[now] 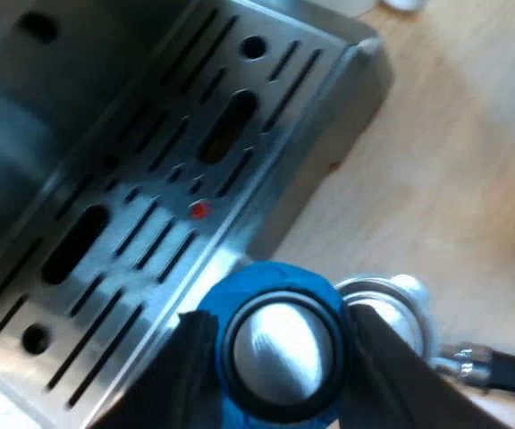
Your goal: Grind coffee beans and then tamp
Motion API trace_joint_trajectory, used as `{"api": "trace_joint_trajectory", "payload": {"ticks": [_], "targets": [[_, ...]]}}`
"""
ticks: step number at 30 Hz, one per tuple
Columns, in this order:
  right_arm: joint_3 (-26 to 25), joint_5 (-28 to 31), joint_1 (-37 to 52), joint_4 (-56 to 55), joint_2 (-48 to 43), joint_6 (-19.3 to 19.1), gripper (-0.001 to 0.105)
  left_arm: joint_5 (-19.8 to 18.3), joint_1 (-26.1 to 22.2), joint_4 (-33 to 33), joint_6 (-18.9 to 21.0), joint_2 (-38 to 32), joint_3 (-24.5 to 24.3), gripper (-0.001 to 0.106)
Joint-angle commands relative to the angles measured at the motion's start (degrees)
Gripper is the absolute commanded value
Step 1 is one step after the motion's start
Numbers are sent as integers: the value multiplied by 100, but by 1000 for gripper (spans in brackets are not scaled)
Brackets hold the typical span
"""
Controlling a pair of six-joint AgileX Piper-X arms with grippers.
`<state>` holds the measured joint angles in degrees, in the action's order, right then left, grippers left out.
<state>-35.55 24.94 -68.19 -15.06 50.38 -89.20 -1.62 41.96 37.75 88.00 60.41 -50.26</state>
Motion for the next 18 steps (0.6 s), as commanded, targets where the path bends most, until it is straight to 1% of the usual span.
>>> {"api": "trace_joint_trajectory", "payload": {"ticks": [1,2,3,6,9,10,11,15,16,18], "targets": [[-28,-243,-7,91,-38,-188,71,21,-344,124,-1,-93,-62,1],[-28,-294,-7,91,-38,-226,71,-84,-529,199,-1,-90,-62,1],[-28,-301,-7,91,-38,-229,71,-146,-590,229,-1,-90,-62,1],[-28,-320,-7,120,-38,-228,71,-370,-1016,443,-1,-90,-62,1],[-28,-335,-7,118,-38,-228,71,-429,-1203,551,-1,-90,-62,1],[-28,-335,-7,118,-38,-228,71,-470,-1402,583,-1,-90,6,1],[-28,-335,-7,118,-38,-228,71,-467,-1488,581,-1,-90,59,1],[-28,-335,-7,118,-38,-228,71,-467,-1578,537,-45,-90,205,1],[-28,-335,-7,118,-38,-228,71,-515,-1597,430,-59,-90,472,1],[-28,-335,-7,118,-38,-228,71,-513,-1597,312,-56,-90,730,1]]}}
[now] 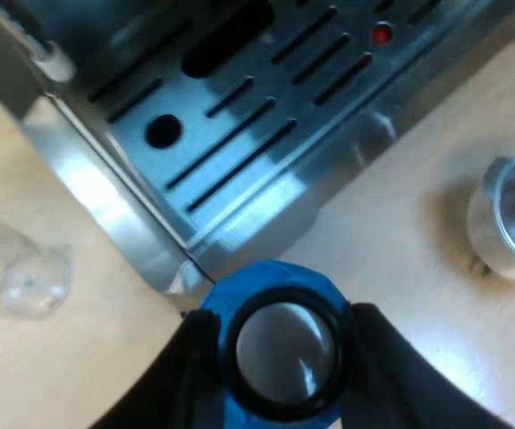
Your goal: Grind coffee beans and then tamp
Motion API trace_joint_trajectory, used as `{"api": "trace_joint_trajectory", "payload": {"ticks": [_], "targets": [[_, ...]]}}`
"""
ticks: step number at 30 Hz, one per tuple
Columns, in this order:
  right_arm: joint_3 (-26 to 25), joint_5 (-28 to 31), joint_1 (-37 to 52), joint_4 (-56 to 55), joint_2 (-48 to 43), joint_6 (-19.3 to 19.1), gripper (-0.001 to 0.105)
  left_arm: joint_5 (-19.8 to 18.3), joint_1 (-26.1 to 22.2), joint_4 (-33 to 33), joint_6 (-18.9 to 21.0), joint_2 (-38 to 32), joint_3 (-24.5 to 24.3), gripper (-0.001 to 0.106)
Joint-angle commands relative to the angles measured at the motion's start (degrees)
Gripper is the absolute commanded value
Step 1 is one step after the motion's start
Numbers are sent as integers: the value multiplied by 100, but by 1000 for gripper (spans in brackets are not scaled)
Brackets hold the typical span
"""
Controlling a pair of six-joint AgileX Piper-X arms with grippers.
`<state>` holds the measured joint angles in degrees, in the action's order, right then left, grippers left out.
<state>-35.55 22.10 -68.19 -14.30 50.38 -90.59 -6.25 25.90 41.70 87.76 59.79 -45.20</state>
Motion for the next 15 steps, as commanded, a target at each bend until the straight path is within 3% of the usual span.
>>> {"api": "trace_joint_trajectory", "payload": {"ticks": [1,15], "targets": [[-28,-51,-7,42,-38,-89,71,-50,9,-133,-32,-28,302,1],[-28,-94,-7,42,-38,-89,71,-50,9,-1412,-32,-28,1537,1]]}}
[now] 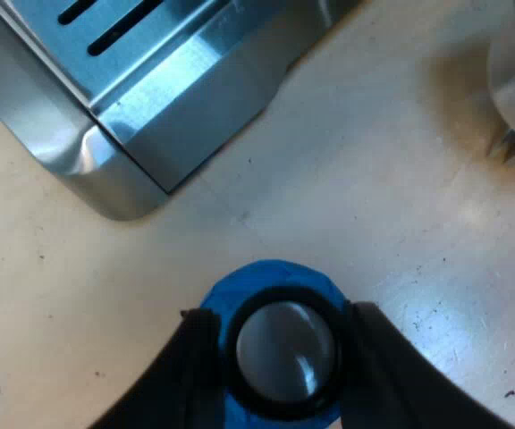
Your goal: Grind coffee beans and then tamp
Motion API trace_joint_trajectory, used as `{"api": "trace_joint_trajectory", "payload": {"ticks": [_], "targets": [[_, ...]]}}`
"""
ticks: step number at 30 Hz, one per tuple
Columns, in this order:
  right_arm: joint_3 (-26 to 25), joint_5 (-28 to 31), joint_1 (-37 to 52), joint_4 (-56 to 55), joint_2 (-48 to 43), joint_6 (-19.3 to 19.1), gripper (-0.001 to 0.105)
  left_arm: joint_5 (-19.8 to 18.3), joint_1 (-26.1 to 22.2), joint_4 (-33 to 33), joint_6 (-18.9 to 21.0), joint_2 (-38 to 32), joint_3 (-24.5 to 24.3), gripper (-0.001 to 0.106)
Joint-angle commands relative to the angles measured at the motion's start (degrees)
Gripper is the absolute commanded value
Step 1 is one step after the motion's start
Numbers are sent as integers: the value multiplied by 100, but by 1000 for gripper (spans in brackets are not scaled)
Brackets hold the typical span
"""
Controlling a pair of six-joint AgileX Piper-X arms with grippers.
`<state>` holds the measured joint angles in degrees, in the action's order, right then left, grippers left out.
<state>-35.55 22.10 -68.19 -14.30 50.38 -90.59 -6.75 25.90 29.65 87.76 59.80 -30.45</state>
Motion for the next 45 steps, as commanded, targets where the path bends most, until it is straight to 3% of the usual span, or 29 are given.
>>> {"api": "trace_joint_trajectory", "payload": {"ticks": [1,12,17,23,26,30,33,38,45], "targets": [[-28,-108,-7,42,-38,-89,71,0,9,-245,-32,-6,84,1],[-28,-174,-7,42,-38,-89,71,0,9,-727,-10,990,119,1],[-28,-174,-7,29,-38,-89,71,-276,9,-814,94,1116,119,1],[-28,-174,-7,29,-38,-89,71,-294,9,-814,94,1114,119,2],[-28,-174,-7,29,-38,-89,71,-294,9,-814,94,1114,119,15],[-28,-174,-7,29,-38,-89,71,-294,9,-814,94,1114,119,49],[-28,-174,-7,29,-38,-89,71,-294,9,-814,94,1114,119,66],[-28,-174,-7,29,-38,-89,71,-207,9,-753,94,1090,105,72],[-28,-174,-7,-98,-38,-21,71,-196,9,-310,94,583,-114,72]]}}
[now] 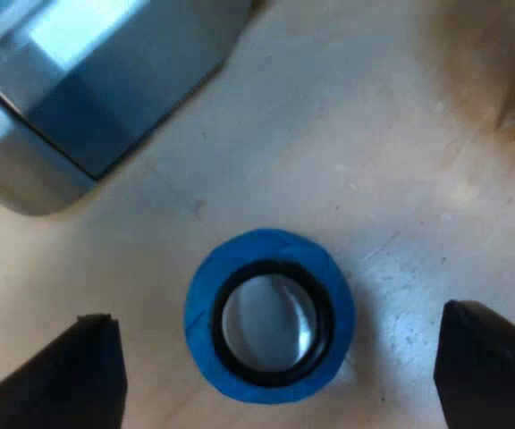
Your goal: Grind coffee beans and then tamp
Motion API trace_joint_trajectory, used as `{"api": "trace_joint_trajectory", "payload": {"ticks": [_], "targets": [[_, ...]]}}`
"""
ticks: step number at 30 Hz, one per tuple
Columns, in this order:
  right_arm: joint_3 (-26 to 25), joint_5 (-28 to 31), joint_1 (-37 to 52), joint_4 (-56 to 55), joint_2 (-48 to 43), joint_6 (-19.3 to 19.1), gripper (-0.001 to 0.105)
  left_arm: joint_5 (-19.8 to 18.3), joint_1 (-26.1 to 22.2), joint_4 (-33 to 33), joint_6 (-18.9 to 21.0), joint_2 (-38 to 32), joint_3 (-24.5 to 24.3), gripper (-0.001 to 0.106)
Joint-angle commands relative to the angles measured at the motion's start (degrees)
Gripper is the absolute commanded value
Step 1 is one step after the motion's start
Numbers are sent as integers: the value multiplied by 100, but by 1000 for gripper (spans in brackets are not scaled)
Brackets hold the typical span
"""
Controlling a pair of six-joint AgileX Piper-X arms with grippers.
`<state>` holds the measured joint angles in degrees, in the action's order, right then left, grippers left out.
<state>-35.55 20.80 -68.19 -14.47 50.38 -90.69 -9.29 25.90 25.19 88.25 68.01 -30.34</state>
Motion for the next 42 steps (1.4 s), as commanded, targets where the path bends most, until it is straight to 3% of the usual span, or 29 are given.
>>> {"api": "trace_joint_trajectory", "payload": {"ticks": [1,4,10,15,22,29,35,38,42], "targets": [[-28,-44,-7,-123,-38,13,71,58,9,172,44,-311,-143,72],[-28,-44,-7,-209,-38,217,71,58,9,345,44,-724,-247,72],[-204,-106,-7,-459,-38,227,71,-7,9,746,44,-1501,-476,72],[-825,-153,-7,-1355,-38,227,71,4,9,1390,44,-1939,-872,72],[-1408,-186,81,-2007,-38,227,71,4,9,1775,44,-2140,-1498,72],[-1858,-653,1025,-2274,-46,227,71,17,9,2138,64,-2137,-2156,72],[-2264,-827,2096,-2855,-101,-3,71,93,-67,2122,206,-2137,-2442,72],[-2301,-1103,2531,-2972,-235,-159,71,52,-393,2122,324,-2137,-2467,72],[-2301,-1358,3164,-3129,-520,-254,71,-272,-1006,2137,324,-2162,-2467,72]]}}
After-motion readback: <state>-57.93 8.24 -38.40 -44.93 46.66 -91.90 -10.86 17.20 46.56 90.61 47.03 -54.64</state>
